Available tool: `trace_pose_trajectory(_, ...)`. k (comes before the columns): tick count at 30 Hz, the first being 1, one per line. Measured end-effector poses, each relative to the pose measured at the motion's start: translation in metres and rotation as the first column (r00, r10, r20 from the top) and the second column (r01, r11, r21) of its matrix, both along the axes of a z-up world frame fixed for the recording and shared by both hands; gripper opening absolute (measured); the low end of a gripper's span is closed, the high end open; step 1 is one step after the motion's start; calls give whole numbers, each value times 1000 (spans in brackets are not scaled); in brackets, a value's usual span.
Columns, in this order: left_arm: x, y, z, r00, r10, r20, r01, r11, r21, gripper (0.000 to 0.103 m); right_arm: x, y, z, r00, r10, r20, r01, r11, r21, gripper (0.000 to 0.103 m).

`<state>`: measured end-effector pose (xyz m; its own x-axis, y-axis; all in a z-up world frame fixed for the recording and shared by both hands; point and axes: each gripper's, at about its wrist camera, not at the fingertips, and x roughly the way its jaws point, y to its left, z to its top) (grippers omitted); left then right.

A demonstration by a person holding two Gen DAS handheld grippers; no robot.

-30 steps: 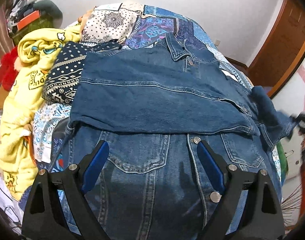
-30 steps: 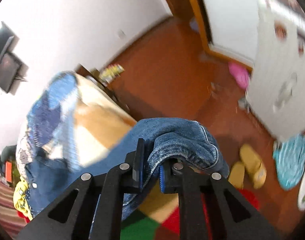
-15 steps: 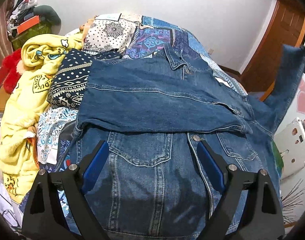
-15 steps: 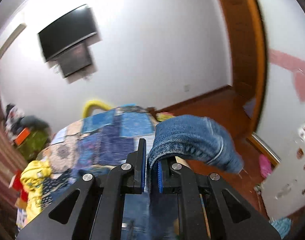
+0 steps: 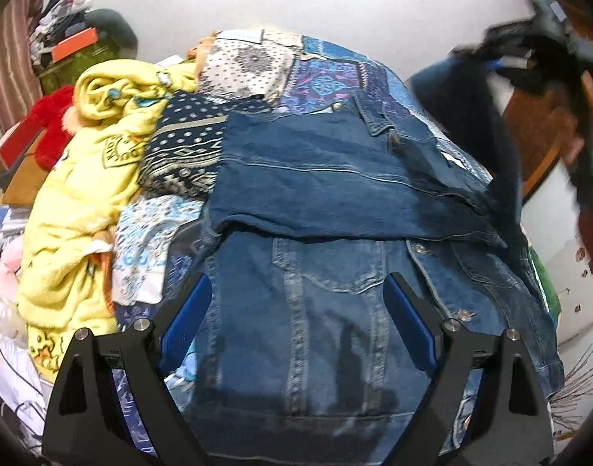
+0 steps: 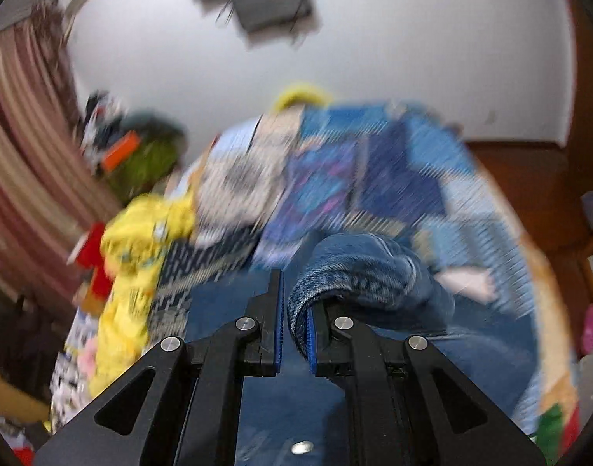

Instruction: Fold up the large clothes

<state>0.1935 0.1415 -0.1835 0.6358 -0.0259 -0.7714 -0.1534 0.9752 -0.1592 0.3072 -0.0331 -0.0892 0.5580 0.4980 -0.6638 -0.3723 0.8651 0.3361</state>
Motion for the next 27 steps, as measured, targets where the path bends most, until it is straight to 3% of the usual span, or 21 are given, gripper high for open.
trace_pose_trajectory(7, -13, 27, -5, 996, 78, -34, -78, 997, -6, 90, -25, 70, -97, 972, 136, -190, -155, 984, -92, 9)
trace_pose_trajectory(13, -10, 32, -10, 993, 101, -56, -102, 995, -5, 90, -47, 75, -124, 942, 176, -285, -214, 971, -109, 11)
trace_pose_trajectory(14, -8, 31, -10, 993, 101, -56, -101, 995, -5, 90, -49, 73, -125, 932, 188, -310, -234, 965, -116, 17)
trace_pose_trajectory(16, -3, 28, -9, 994, 94, -57, -94, 996, -5, 90, -54, 71, -125, 912, 227, -342, -283, 951, -124, 38)
trace_pose_trajectory(18, 2, 24, -6, 995, 88, -52, -89, 996, -1, 90, -65, 64, -119, 907, 272, -321, -324, 939, -117, 59)
trace_pose_trajectory(23, 24, 11, 1, 997, 59, -47, -59, 998, 7, 90, -86, 34, -97, 908, 330, -257, -371, 919, -134, 68)
trace_pose_trajectory(27, 50, -1, 4, 998, 29, -55, -31, 999, -34, 90, -89, -6, -83, 936, 299, -187, -328, 933, -148, 76)
